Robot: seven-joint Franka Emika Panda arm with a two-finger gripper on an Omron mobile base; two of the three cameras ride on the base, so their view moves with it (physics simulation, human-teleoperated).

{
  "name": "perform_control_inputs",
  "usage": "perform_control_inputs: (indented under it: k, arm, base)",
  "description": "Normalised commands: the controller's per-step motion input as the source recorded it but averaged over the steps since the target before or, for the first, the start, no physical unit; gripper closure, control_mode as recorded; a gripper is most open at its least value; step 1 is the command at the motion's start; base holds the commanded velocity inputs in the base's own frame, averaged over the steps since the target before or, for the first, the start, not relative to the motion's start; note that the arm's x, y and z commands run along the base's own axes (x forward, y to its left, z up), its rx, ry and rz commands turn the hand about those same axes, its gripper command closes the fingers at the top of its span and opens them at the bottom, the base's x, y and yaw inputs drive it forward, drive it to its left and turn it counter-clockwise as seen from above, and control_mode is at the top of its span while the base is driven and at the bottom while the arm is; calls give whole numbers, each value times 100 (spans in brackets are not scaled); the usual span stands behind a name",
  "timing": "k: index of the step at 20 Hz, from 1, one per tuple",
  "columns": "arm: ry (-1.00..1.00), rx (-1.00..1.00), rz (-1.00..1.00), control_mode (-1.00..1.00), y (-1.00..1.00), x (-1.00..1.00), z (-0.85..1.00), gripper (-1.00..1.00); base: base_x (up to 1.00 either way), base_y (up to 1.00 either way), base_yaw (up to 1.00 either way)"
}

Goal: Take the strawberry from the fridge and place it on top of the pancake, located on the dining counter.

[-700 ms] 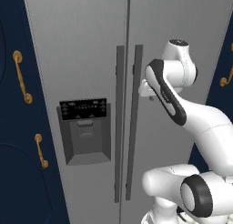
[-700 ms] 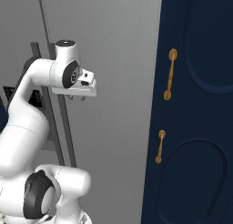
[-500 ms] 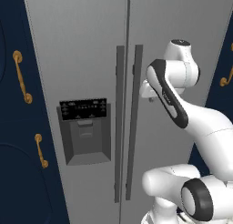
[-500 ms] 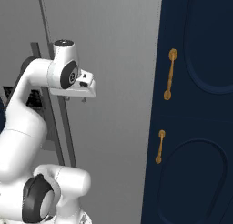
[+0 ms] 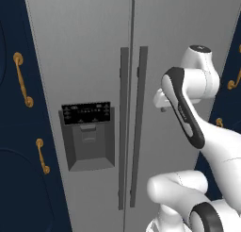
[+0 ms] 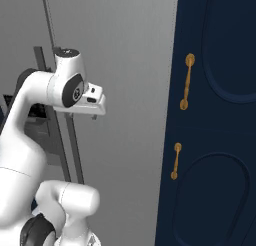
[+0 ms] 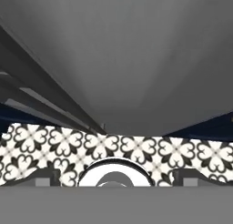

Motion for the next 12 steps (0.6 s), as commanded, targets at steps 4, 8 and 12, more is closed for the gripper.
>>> perform_control_inputs:
  k: [4,8,12]
  arm:
    - [0,0,-3,-100,-40,-18,-6,-100]
    - [0,0,-2,-100,-5,-61,-41,-100]
    - [0,0,-2,100,0,-17,-25,-100]
  base:
    - [0,0,0]
    - [0,0,0]
    - [-5,0,-1]
